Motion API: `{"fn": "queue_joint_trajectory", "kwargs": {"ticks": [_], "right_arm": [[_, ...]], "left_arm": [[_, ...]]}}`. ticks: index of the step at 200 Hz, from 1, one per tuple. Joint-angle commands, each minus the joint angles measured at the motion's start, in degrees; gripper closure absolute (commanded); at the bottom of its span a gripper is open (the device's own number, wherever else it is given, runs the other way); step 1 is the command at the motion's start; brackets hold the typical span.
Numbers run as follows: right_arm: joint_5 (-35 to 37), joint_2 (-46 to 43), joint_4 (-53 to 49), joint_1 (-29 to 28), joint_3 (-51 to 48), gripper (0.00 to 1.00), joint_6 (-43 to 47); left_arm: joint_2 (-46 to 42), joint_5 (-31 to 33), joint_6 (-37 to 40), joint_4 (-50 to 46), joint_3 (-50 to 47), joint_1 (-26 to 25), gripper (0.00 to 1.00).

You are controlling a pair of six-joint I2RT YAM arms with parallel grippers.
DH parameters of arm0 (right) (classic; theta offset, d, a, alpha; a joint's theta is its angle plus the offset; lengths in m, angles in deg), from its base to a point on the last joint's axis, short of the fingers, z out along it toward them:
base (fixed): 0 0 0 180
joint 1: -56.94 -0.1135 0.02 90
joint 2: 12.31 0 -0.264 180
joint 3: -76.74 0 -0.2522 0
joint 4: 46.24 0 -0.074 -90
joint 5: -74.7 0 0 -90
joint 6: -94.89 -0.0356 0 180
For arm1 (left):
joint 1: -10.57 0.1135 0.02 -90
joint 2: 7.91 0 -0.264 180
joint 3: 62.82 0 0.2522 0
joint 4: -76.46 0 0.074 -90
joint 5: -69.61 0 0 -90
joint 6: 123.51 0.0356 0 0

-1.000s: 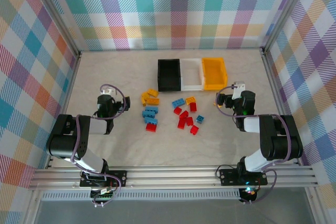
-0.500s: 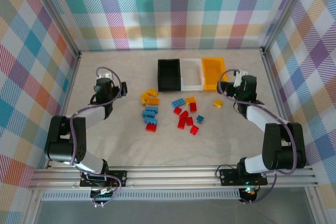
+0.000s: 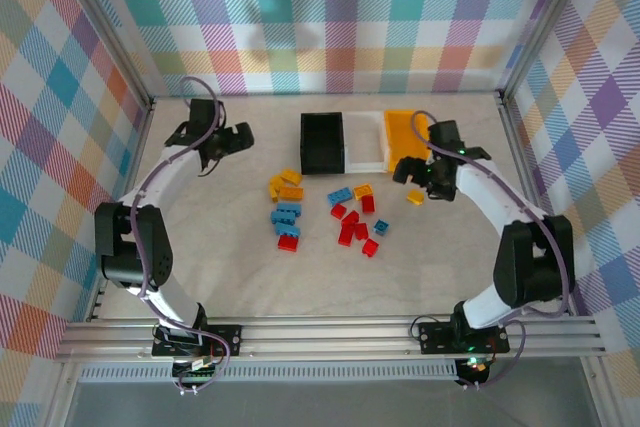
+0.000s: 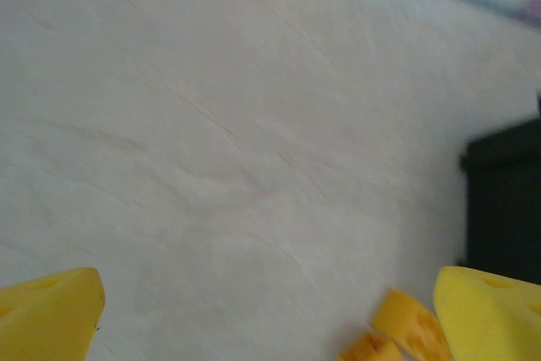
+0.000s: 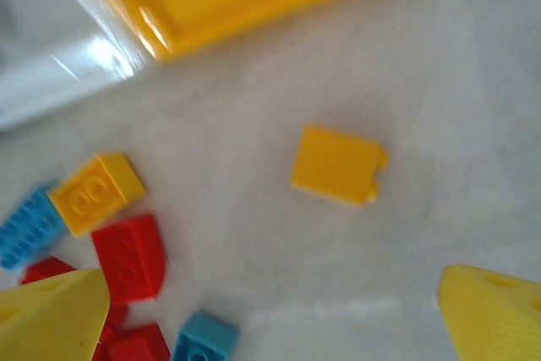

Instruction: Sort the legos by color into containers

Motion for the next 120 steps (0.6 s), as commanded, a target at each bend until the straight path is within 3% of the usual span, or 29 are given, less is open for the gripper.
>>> {"fn": "queue_joint_trajectory", "kwargs": {"ticks": [1,98,120], "right_arm": [[6.16,3.25,-12.98,-2.42,3.99,0.00,-4.98],[9.73,13.74,-6.04,-2.41,5.91,0.25,-10.55],[9.40,15.87,-4.96,-1.26,7.14,0.27,-11.23]], "left_arm": [[0.02,-6.42,0.16,-13.31,2.18,-2.99,0.00],[0.84,-9.76,-1.42,-14.84,-0.14,-6.31,0.00],[1.22,-9.73,-1.41,-14.90,-0.12,-6.40,0.00]]}}
